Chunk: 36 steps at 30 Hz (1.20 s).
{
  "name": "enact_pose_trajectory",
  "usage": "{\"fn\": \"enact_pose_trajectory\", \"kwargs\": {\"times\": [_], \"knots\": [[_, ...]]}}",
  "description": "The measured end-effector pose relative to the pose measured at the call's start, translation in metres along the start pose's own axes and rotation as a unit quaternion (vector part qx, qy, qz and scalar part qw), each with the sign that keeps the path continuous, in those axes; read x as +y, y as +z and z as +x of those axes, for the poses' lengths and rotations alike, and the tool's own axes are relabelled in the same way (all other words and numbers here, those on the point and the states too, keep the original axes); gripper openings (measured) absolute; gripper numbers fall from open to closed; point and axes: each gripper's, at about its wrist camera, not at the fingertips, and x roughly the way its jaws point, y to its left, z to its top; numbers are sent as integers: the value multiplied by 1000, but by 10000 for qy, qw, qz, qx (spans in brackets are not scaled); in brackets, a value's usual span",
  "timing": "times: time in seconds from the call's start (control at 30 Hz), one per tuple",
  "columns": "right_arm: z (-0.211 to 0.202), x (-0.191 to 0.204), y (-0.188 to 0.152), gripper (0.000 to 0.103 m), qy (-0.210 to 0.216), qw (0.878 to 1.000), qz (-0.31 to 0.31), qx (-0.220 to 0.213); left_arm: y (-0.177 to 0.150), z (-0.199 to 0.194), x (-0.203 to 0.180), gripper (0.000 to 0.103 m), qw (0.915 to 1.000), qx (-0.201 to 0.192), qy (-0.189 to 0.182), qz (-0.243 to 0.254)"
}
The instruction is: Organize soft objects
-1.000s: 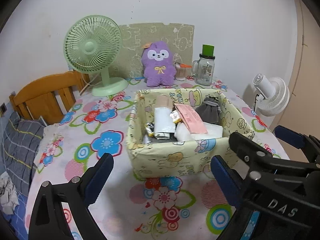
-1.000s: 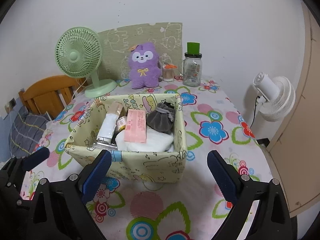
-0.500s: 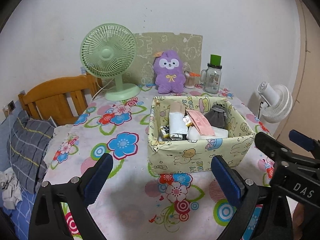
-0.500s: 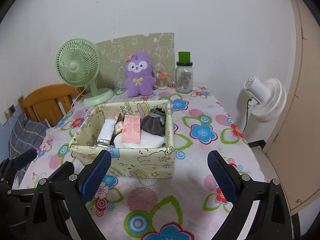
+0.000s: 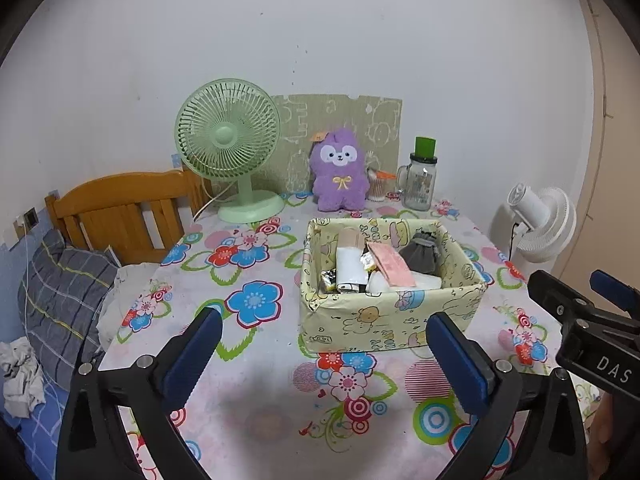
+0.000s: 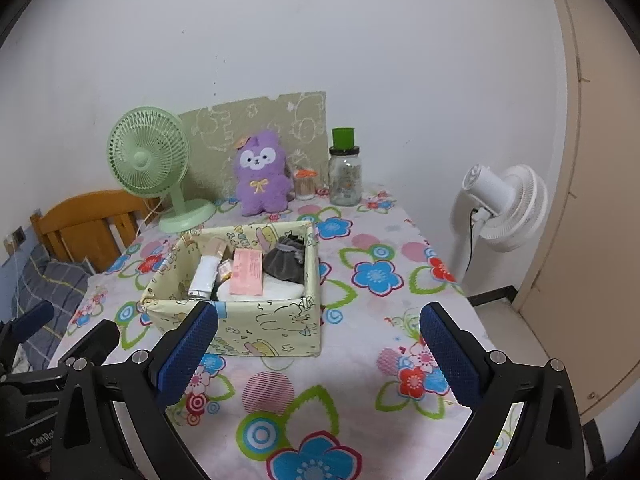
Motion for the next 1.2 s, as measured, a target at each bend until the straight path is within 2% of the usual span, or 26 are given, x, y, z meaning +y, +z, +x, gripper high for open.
{"fn": "enact_pose_trajectory", "kwargs": {"times": [0.23, 0.53, 1.2], "knots": [[-20, -1, -2, 103, -98, 9998, -4, -192, -4, -15, -2, 103, 9998, -148, 118, 104], [-37, -1, -4, 103, -95, 9994, 63, -314, -5, -28, 4, 103, 9997, -210, -111, -91], [-51, -1, -3, 103, 75, 9989, 91, -449, -5, -42, 3, 103, 9989, -404, -204, -152]]}}
